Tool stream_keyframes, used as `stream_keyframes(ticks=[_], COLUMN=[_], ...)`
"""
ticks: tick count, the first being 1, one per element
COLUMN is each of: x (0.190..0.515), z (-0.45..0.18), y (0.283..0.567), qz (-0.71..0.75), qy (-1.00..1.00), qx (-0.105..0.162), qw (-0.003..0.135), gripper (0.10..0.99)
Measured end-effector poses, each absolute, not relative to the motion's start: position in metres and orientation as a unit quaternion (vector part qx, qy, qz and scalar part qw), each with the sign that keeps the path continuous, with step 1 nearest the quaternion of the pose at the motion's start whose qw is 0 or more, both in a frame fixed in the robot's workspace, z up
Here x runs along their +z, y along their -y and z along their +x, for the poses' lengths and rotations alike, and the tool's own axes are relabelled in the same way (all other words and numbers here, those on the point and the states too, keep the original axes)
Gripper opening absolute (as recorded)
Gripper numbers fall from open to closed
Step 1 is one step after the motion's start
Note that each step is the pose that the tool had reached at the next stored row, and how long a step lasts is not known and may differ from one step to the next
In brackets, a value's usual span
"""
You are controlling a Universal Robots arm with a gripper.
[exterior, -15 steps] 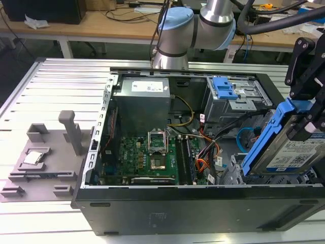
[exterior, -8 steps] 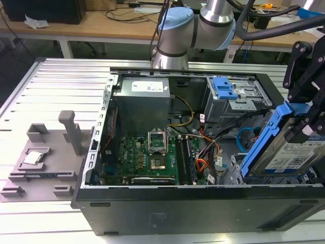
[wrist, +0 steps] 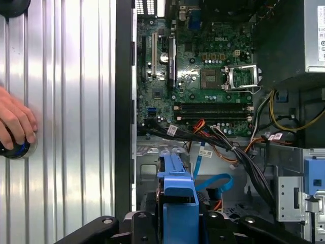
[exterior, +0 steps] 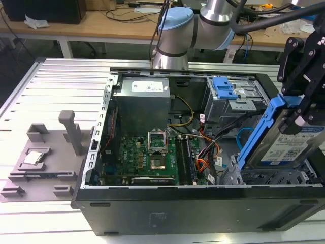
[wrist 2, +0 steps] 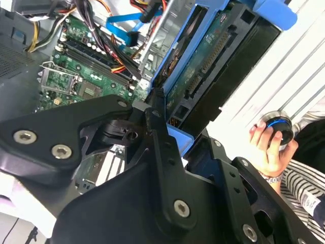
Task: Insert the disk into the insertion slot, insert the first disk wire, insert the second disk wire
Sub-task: 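Insert the disk into the insertion slot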
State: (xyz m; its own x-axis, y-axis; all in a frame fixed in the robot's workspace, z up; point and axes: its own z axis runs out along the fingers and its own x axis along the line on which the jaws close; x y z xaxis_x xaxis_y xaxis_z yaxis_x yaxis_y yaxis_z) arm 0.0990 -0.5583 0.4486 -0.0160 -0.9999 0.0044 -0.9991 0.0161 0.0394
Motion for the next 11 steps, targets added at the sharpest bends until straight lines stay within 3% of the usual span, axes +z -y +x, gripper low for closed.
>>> stream_keyframes(ticks=[11], x=[0.4463], z=[0.103], y=[0.5491], qz=[0.702], qy=[0.712], qx=[-0.013], qw=[0.016], gripper=[0.365])
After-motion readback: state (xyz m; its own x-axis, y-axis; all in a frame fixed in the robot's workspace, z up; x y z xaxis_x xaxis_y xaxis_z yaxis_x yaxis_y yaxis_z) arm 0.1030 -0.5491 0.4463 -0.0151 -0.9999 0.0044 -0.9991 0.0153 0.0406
